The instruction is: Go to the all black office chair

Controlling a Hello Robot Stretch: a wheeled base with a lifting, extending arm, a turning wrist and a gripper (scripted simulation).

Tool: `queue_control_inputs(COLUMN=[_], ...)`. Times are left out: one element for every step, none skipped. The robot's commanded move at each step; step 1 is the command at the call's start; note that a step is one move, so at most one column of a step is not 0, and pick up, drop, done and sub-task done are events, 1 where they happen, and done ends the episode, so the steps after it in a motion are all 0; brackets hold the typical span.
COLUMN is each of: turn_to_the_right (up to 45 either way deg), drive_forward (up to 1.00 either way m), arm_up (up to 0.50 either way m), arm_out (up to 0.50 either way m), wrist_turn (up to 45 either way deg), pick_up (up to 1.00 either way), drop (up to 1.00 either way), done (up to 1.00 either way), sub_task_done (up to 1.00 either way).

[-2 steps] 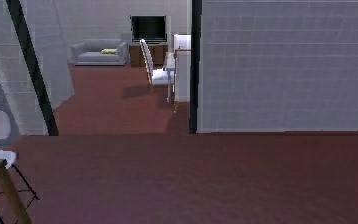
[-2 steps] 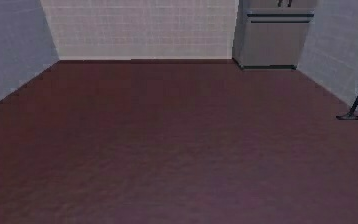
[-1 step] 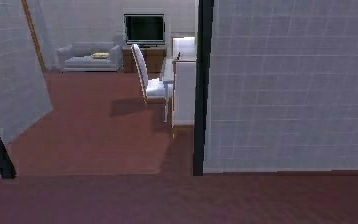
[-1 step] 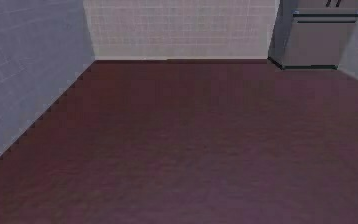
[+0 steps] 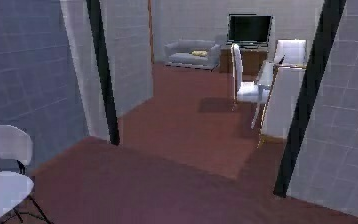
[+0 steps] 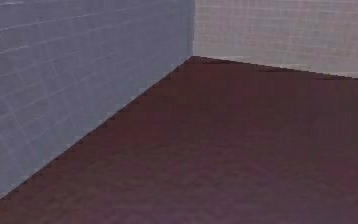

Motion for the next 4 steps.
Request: queue_control_inputs(turn_to_the_right=[0.0, 0.0, 0.0, -3.0], drive_forward=[1.00, 1.00, 1.00, 0.00], arm_up=[0.00, 0.00, 0.00, 0.00], arm_out=[0.00, 0.00, 0.00, 0.00], wrist_turn=[0.0, 0.0, 0.0, 0.0], pick_up=[0.00, 0.00, 0.00, 0.00], drop=[0.00, 0.00, 0.00, 0.00], done=[0.00, 0.00, 0.00, 0.00], sub_task_done=[0.00, 0.00, 0.00, 0.00])
